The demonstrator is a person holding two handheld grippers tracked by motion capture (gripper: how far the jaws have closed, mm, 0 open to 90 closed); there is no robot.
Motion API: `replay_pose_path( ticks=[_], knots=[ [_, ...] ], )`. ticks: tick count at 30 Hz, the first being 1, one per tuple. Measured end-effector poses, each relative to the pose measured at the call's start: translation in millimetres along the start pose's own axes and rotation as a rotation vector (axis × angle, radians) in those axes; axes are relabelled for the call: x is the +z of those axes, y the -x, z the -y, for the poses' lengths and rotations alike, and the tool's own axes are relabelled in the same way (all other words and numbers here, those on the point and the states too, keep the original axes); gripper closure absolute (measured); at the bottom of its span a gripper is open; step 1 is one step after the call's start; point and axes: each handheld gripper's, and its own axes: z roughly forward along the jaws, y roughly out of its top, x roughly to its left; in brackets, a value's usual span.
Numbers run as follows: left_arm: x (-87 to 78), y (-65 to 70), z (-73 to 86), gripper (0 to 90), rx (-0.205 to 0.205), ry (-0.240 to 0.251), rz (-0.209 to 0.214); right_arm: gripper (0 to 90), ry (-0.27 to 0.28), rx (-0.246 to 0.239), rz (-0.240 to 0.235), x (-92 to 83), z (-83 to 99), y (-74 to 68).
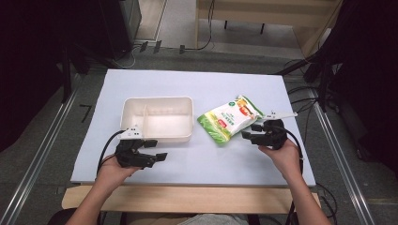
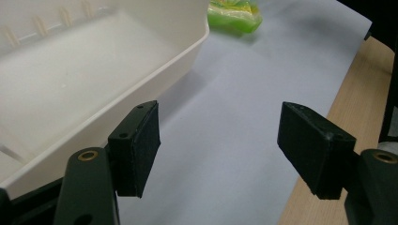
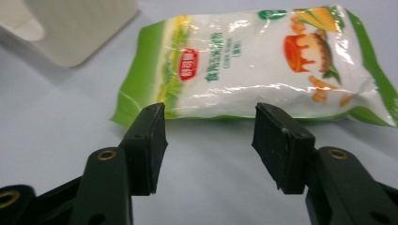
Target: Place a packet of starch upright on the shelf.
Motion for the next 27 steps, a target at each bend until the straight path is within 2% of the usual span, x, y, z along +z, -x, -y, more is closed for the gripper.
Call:
replay_pose_path(
  ticks=[2,3,5,6,7,9,10,12,14,15,17,19,20,21,22,23,27],
  knots=[
    [-0.5,-0.1,0.3,30.8,-0.001,0.0,-0.001,46.9,-0.008,0.001,0.012,0.8,-0.7,3.2],
    [-1.2,0.2,1.2,30.8,-0.005,0.001,-0.008,52.2,-0.008,0.009,0.033,2.2,-2.6,9.1],
    [-1.7,0.1,1.6,30.8,-0.004,0.001,-0.009,53.0,-0.007,0.005,0.04,2.6,-3.7,11.3],
    [-2.1,0.0,2.2,30.8,-0.006,0.003,-0.007,56.5,-0.006,0.009,0.049,2.7,-5.4,13.9],
    [-3.1,-0.1,2.8,30.8,-0.007,0.002,-0.01,61.3,-0.001,0.048,0.058,1.7,-9.7,20.1],
    [-3.6,-0.3,3.4,30.8,-0.009,0.006,-0.014,63.9,0.006,0.062,0.05,1.4,-11.1,22.5],
    [-4.0,-0.3,3.7,30.8,-0.01,0.006,-0.016,67.6,0.035,0.088,0.06,0.0,-14.9,29.7],
    [-4.9,-1.2,4.6,30.8,-0.017,0.008,-0.017,71.6,0.035,0.079,0.083,1.0,-19.1,36.8],
    [-5.2,-1.7,4.9,30.7,-0.016,0.007,-0.019,74.3,0.031,0.092,0.093,1.6,-20.7,39.2],
    [-6.1,-2.0,5.8,30.7,-0.017,0.004,-0.021,80.1,0.026,0.108,0.111,3.7,-23.5,48.4],
    [-6.5,-1.9,6.4,30.7,-0.019,0.006,-0.027,82.6,0.021,0.11,0.118,4.5,-24.7,52.4],
    [-7.5,-2.2,7.9,30.7,-0.02,0.008,-0.027,89.5,0.018,0.113,0.163,7.5,-28.4,62.3],
    [-7.5,-2.2,7.9,30.7,-0.02,0.008,-0.027,89.5,0.018,0.113,0.163,7.5,-28.4,62.3],
    [-9.0,-2.2,9.4,30.7,-0.024,0.008,-0.03,90.0,0.012,0.126,0.193,11.2,-31.7,70.4],
    [-9.0,-2.2,9.4,30.7,-0.024,0.008,-0.03,90.0,0.012,0.126,0.193,11.2,-31.7,70.4],
    [-10.4,-2.4,10.7,30.8,-0.025,0.006,-0.033,90.0,0.008,0.126,0.21,15.2,-33.9,77.6],
    [-13.1,-2.4,13.0,30.7,-0.031,0.006,-0.044,90.0,-0.009,0.136,0.226,22.4,-36.4,86.2]
  ],
)
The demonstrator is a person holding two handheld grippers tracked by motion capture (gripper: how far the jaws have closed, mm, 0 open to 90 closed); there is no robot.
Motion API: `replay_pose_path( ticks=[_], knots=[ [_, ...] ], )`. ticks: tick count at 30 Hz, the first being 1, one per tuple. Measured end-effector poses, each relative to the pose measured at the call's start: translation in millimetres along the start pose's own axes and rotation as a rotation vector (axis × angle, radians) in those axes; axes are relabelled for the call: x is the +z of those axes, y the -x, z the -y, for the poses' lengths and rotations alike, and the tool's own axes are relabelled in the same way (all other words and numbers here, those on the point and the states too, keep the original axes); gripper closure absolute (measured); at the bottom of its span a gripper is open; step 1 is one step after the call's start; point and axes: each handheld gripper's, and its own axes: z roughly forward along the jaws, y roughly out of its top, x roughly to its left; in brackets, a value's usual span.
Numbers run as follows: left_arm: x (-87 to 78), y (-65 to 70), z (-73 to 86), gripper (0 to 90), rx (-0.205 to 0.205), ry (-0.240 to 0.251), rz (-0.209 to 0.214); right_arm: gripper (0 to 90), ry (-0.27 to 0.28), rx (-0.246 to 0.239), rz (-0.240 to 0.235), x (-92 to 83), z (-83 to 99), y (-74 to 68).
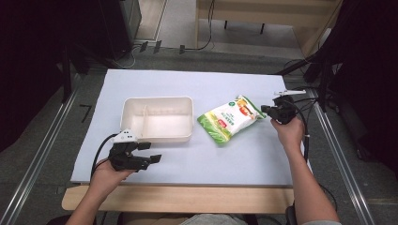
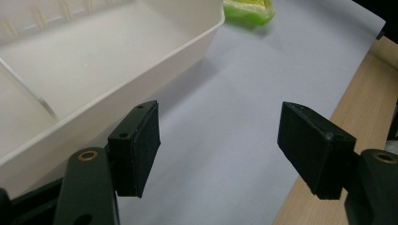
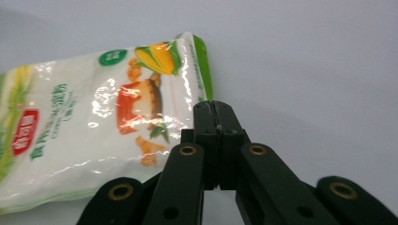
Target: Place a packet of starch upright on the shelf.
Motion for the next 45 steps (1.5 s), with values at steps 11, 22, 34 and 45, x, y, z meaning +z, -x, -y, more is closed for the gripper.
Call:
replay_pose_path(
  ticks=[11,22,34,45],
  knots=[
    [-4.9,-1.2,4.1,30.8,-0.009,0.009,-0.015,90.0,-0.066,0.054,0.03,35.2,-3.3,21.4],
    [-4.1,1.1,4.1,30.8,-0.002,0.0,-0.01,90.0,-0.149,0.018,0.039,44.7,0.8,5.5],
    [-2.5,1.6,-0.7,30.8,0.004,0.014,0.0,90.0,-0.164,-0.023,0.027,27.9,18.2,-6.7],
    [5.2,0.8,-7.8,30.8,0.018,0.009,0.019,90.0,-0.196,-0.014,0.013,14.7,31.3,-19.2]
  ],
)
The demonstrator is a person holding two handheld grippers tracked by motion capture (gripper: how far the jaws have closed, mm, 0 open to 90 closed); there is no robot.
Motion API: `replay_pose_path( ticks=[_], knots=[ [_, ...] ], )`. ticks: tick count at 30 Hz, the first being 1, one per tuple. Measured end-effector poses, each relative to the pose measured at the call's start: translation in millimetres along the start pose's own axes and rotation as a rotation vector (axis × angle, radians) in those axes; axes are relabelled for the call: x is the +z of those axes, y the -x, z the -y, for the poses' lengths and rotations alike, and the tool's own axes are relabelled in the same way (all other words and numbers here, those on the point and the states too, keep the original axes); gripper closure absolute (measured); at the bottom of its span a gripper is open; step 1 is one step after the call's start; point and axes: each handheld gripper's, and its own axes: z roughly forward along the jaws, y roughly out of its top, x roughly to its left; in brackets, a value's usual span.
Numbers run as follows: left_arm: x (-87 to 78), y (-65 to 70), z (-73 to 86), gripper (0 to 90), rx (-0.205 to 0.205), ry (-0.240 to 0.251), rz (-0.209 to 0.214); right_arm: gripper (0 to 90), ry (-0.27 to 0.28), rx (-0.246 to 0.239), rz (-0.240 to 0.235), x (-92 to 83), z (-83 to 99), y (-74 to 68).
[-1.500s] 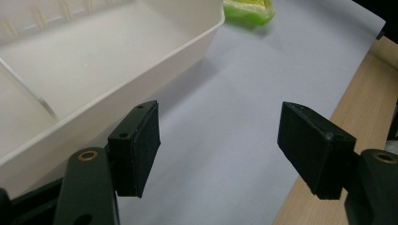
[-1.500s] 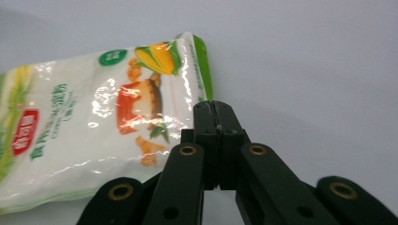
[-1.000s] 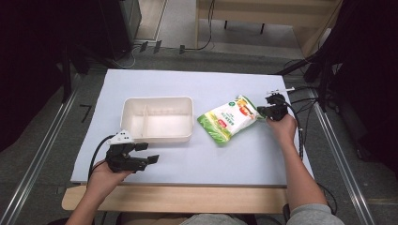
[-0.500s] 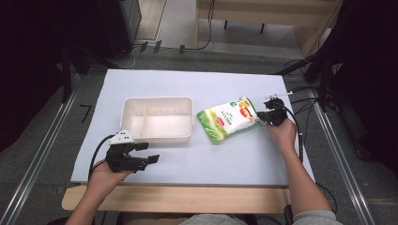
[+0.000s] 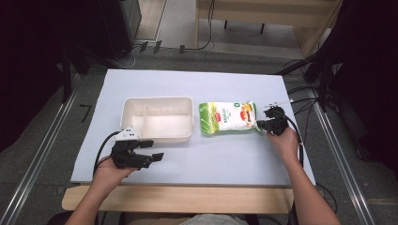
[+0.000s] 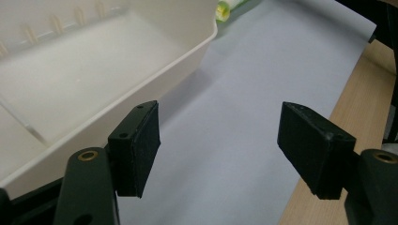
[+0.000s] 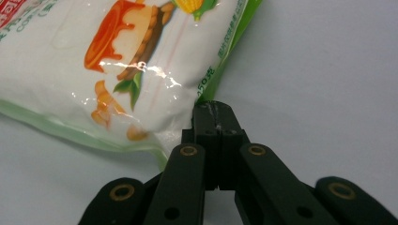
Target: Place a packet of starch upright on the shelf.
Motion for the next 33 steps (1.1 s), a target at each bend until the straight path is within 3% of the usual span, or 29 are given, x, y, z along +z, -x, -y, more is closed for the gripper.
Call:
replay_pose_path(
  ticks=[3,13,14,17,21,22,24,30,33],
  knots=[
    [2.0,0.3,-2.6,30.8,0.01,-0.001,0.008,90.0,-0.006,0.003,-0.008,-2.1,2.8,-3.3],
    [7.7,0.9,-7.4,30.8,0.019,-0.001,0.024,90.0,-0.031,-0.059,-0.046,-11.6,14.5,-25.8],
    [7.8,1.1,-7.6,30.8,0.021,-0.004,0.026,90.0,-0.036,-0.066,-0.069,-12.5,16.3,-29.9],
    [8.8,1.5,-7.7,30.7,0.023,-0.005,0.033,90.0,-0.042,-0.063,-0.119,-12.4,16.5,-25.6],
    [7.8,1.2,-7.6,30.7,0.021,-0.001,0.03,90.0,-0.031,-0.084,-0.088,-16.9,11.5,-20.7],
    [7.7,0.6,-7.2,30.7,0.02,0.002,0.028,90.0,0.019,-0.047,-0.085,-23.9,5.3,-13.0],
    [7.2,0.4,-6.4,30.7,0.018,0.001,0.023,90.0,0.043,-0.025,-0.084,-27.0,1.4,-6.7],
    [3.8,5.2,-3.4,30.7,0.022,0.01,0.024,90.0,0.06,-0.018,-0.075,-26.0,-9.5,0.0],
    [0.2,6.0,0.9,30.7,0.017,0.002,0.008,90.0,0.089,-0.018,-0.101,-22.9,-24.9,0.2]
  ],
)
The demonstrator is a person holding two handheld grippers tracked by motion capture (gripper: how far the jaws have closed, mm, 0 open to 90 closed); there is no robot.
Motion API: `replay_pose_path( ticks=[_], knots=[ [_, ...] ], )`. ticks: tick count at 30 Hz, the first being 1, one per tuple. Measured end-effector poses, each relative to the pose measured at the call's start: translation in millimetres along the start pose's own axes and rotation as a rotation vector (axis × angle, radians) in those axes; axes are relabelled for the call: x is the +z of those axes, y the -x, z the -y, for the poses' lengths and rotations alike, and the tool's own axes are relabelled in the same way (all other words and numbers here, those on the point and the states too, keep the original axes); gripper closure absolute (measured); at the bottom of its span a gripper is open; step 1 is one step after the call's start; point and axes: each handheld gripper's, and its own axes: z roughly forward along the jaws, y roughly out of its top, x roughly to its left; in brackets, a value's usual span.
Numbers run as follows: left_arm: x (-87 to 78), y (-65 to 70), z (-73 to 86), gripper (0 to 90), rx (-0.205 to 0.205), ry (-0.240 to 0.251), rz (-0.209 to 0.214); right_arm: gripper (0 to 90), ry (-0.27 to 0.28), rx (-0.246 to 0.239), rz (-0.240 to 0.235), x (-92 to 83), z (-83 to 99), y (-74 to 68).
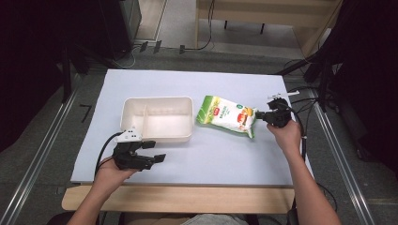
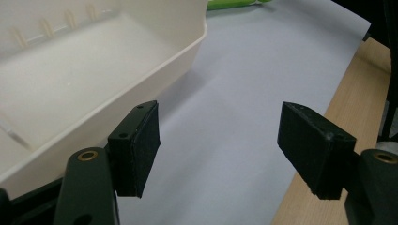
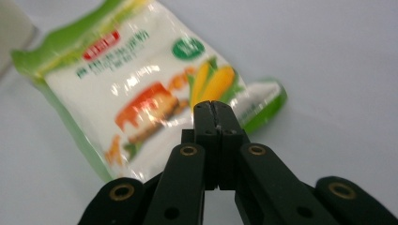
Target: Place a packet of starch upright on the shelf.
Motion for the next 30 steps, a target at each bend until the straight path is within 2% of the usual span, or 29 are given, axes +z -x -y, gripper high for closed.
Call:
replay_pose_path(
  ticks=[1,3,4,5,9,11,12,15,18,21,22,25,26,30],
  knots=[
    [-0.9,0.1,1.1,30.7,-0.003,0.0,-0.004,90.0,0.027,0.015,-0.018,2.2,-4.3,-0.5],
    [-2.1,0.1,2.6,30.7,-0.009,0.005,-0.004,90.0,0.021,0.03,-0.01,4.0,-7.8,-0.8],
    [-6.3,-0.1,5.9,30.7,-0.012,0.003,-0.016,90.0,0.012,0.034,0.021,11.6,-16.7,-0.8],
    [-6.3,-0.1,5.9,30.7,-0.012,0.003,-0.016,90.0,0.016,0.038,0.03,15.4,-20.4,0.8],
    [-12.7,-1.3,10.3,30.7,-0.025,0.016,-0.034,90.0,0.015,0.065,0.043,28.6,-29.5,8.5],
    [-15.0,-1.9,12.3,30.7,-0.035,0.015,-0.041,90.0,0.007,0.093,0.05,40.1,-35.4,13.9],
    [-15.7,-2.0,13.6,30.7,-0.039,0.015,-0.049,90.0,-0.008,0.096,0.029,51.2,-38.6,15.7],
    [-15.7,-2.9,14.5,30.6,-0.039,0.01,-0.052,90.0,-0.042,0.045,0.072,67.4,-39.9,11.1],
    [-14.4,-2.7,14.5,30.7,-0.042,0.011,-0.052,90.0,-0.062,0.023,0.087,76.1,-38.4,10.3],
    [-13.2,-2.6,14.4,30.6,-0.037,0.003,-0.054,90.0,-0.059,0.012,0.091,80.1,-34.9,12.0],
    [-12.7,-2.4,14.3,30.7,-0.038,0.005,-0.051,90.0,-0.061,0.041,0.081,79.5,-34.7,13.6],
    [-14.2,-1.2,13.5,30.8,-0.026,0.018,-0.062,90.0,-0.059,0.036,0.079,78.7,-33.8,13.0],
    [-15.5,-1.8,13.4,30.9,-0.027,0.024,-0.062,90.0,-0.07,0.052,0.07,77.2,-33.4,12.9],
    [-15.4,-2.2,13.1,30.9,-0.033,0.019,-0.066,90.0,-0.068,0.065,0.048,74.2,-29.5,15.0]
  ],
)
